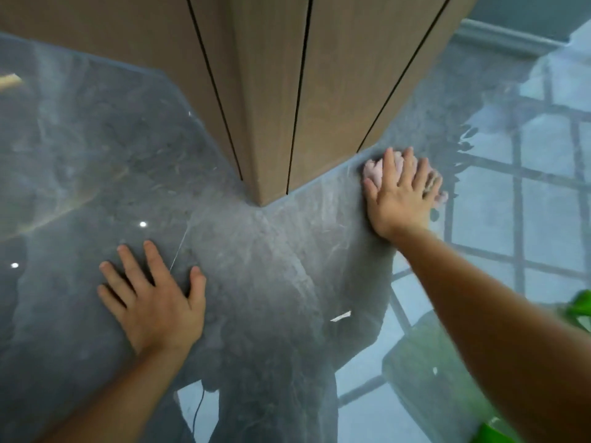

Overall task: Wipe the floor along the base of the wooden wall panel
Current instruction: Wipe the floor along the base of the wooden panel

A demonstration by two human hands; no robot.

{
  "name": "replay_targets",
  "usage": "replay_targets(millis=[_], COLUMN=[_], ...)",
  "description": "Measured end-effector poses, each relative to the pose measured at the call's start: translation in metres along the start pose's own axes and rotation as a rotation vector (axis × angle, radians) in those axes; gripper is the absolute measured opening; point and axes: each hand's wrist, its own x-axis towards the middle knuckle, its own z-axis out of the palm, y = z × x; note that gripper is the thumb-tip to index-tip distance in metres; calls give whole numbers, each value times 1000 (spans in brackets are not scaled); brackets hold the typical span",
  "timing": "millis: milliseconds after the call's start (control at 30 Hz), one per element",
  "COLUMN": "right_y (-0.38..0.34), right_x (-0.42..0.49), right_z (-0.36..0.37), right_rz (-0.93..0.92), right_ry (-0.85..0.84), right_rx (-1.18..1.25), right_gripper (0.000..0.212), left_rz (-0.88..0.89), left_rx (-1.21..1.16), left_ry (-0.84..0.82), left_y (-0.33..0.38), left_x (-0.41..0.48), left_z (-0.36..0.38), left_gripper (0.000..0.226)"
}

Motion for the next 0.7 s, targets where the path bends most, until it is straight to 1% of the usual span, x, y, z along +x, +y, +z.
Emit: replay_targets(millis=[33, 67, 100, 200, 267, 300, 333, 367, 400, 467, 500, 567, 633, 700], right_y=[-25, -53, -82, -155, -174, -173, -166, -155, -140, -99, -76, -33, -8, 1], right_x=[-9, -21, -36, -102, -138, -145, -144, -134, -120, -74, -46, 8, 44, 62], right_z=[1, 3, 6, 21, 21, 22, 23, 25, 28, 27, 23, 9, -3, -9], right_rz=[150, 215, 198, -33, -201, -266, -314, -338, -323, -169, -68, 84, 140, 172], right_ry=[-20, -47, -69, -35, -96, -130, -133, -95, -34, 79, 99, 79, 37, 22], right_rx=[84, 136, 171, 292, 336, 344, 345, 330, 308, 257, 233, 186, 171, 146], right_gripper=[69, 72, 75, 74, 78, 83, 83, 79, 75, 67, 64, 62, 64, 67], left_rz=[4, 9, 8, -21, -70, -105, -140, -167, -180, -185, -189, -192, -186, -174], left_rx=[5, 6, 1, -28, -57, -70, -82, -91, -99, -95, -85, -68, -61, -85], left_ry=[2, 7, 12, 25, 25, 14, -2, -15, -19, -5, 3, 16, 44, 67], left_y=[-1, -2, -2, 2, 14, 23, 32, 41, 47, 50, 47, 44, 42, 44], left_x=[0, -1, -1, -4, -9, -14, -19, -23, -26, -27, -26, -26, -27, -28], left_z=[0, 1, 1, -1, -1, 0, 0, 1, 3, 10, 12, 16, 16, 16], left_gripper=[84, 83, 83, 82, 82, 83, 85, 86, 87, 87, 87, 88, 87, 85])
